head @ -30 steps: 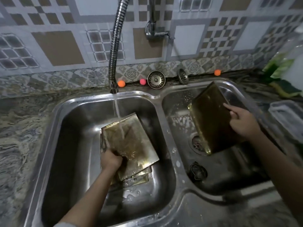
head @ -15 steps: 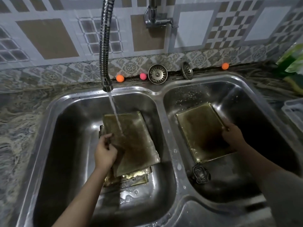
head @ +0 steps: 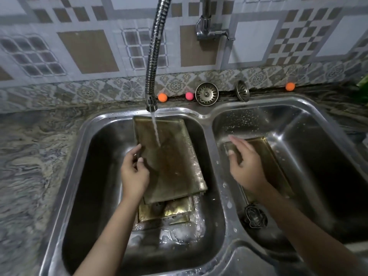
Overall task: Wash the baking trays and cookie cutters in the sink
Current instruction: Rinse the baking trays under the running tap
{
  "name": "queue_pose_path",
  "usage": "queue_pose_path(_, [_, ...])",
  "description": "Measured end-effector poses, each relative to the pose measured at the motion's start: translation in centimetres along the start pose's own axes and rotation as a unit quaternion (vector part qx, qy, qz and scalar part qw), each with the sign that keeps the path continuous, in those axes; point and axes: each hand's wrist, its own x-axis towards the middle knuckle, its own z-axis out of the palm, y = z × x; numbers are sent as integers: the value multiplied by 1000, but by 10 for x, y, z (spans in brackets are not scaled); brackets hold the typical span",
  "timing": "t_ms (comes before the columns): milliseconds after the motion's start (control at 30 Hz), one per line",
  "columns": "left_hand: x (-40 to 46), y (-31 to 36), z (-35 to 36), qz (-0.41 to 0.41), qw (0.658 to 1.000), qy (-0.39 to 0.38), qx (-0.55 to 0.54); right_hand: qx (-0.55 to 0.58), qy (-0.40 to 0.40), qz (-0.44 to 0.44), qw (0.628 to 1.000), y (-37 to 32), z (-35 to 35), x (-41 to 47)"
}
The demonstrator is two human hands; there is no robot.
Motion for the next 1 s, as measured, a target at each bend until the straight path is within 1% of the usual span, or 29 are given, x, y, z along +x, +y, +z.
queue_pose_path(33, [-1, 4, -4, -7, 1000, -3, -8, 18, -22, -24, 999, -23, 9, -2])
queue_pose_path(67, [-2, 6, -7, -17, 1000, -3, -17, 24, -65, -44, 997, -44, 18, -5])
queue_pose_path(133, [-3, 7, -11, -40, 998, 5, -41, 5, -191, -82, 978, -77, 39, -11])
queue_pose_path(200, [-9, 9, -14, -60, 995, 13, -73, -89, -293, -93, 947, -87, 63, -9])
queue_pose_path(233, [-12, 10, -14, -63, 994, 13, -89, -144, -314, -79, 935, -90, 74, -2])
queue_pose_path(300, [-21, 11, -14, -57, 993, 5, -107, -209, -297, -22, 931, -96, 91, 20])
queue_pose_path(333, [-25, 12, -13, -50, 993, 4, -109, -223, -277, 7, 935, -100, 98, 31])
queue_pose_path(367, [-26, 13, -12, -43, 993, 6, -110, -228, -264, 12, 937, -108, 104, 36])
queue_pose_path(400, [-26, 14, -12, -40, 993, 10, -114, -224, -270, -19, 936, -118, 109, 34])
queue_pose_path(433, [-23, 14, -14, -45, 991, 16, -126, -210, -294, -78, 929, -129, 111, 26])
queue_pose_path(500, [-13, 14, -22, -59, 986, 31, -150, -194, -341, -196, 899, -138, 107, 1])
queue_pose_path(533, [-8, 13, -28, -62, 986, 36, -153, -203, -346, -221, 889, -133, 100, -2])
queue_pose_path(567, [-6, 12, -33, -61, 986, 35, -154, -221, -335, -218, 889, -126, 94, 5])
queue_pose_path(600, [-5, 11, -35, -59, 986, 25, -154, -243, -315, -181, 900, -119, 91, 18])
queue_pose_path(667, [-11, 18, -29, -55, 986, -7, -159, -275, -266, -45, 923, -114, 86, 50])
queue_pose_path(700, [-16, 22, -23, -51, 985, -21, -161, -282, -253, -6, 925, -117, 86, 58])
queue_pose_path(733, [-20, 24, -17, -45, 985, -24, -165, -284, -255, -10, 924, -124, 90, 58])
queue_pose_path(800, [-18, 23, -11, -64, 980, -7, -188, -247, -299, -102, 916, -137, 98, 37])
queue_pose_path(867, [-7, 19, -17, -111, 968, 17, -222, -229, -347, -194, 888, -136, 93, 9])
queue_pose_path(900, [-2, 16, -22, -122, 967, 25, -222, -243, -353, -206, 879, -128, 88, 8])
queue_pose_path(933, [0, 14, -25, -125, 968, 26, -217, -265, -346, -189, 880, -119, 86, 16])
queue_pose_path(967, [-1, 14, -26, -122, 969, 23, -214, -284, -332, -140, 889, -113, 85, 28])
queue_pose_path(1000, [-4, 16, -23, -117, 970, 13, -211, -300, -311, -72, 899, -110, 85, 42])
